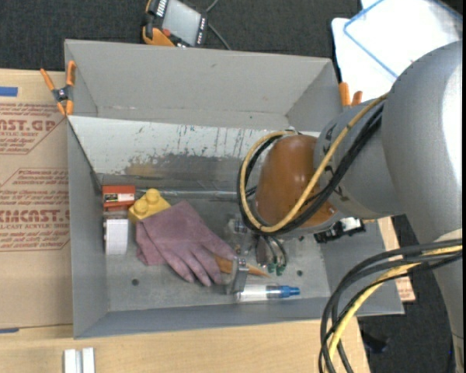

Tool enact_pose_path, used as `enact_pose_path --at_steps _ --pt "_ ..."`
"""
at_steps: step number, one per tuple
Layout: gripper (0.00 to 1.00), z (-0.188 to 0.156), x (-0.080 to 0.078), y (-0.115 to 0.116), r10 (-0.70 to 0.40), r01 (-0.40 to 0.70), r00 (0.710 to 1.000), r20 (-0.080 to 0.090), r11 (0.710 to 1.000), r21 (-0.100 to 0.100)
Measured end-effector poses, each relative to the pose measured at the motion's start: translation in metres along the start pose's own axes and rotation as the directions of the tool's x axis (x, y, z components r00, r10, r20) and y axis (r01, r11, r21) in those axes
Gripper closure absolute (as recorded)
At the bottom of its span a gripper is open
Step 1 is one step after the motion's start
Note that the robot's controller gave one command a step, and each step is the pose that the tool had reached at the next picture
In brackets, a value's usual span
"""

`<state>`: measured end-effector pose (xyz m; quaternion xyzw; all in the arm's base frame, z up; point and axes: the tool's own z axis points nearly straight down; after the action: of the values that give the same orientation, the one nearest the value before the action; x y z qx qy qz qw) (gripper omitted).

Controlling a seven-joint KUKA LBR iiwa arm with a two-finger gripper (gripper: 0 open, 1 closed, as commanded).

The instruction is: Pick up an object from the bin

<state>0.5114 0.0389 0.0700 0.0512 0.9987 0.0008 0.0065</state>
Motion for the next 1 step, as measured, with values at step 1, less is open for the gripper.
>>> enact_pose_path --at_steps 1 --pt "1.00 -0.0001 -0.0009 0.0001 -0.002 0.002 1.000 0.002 1.000 0.000"
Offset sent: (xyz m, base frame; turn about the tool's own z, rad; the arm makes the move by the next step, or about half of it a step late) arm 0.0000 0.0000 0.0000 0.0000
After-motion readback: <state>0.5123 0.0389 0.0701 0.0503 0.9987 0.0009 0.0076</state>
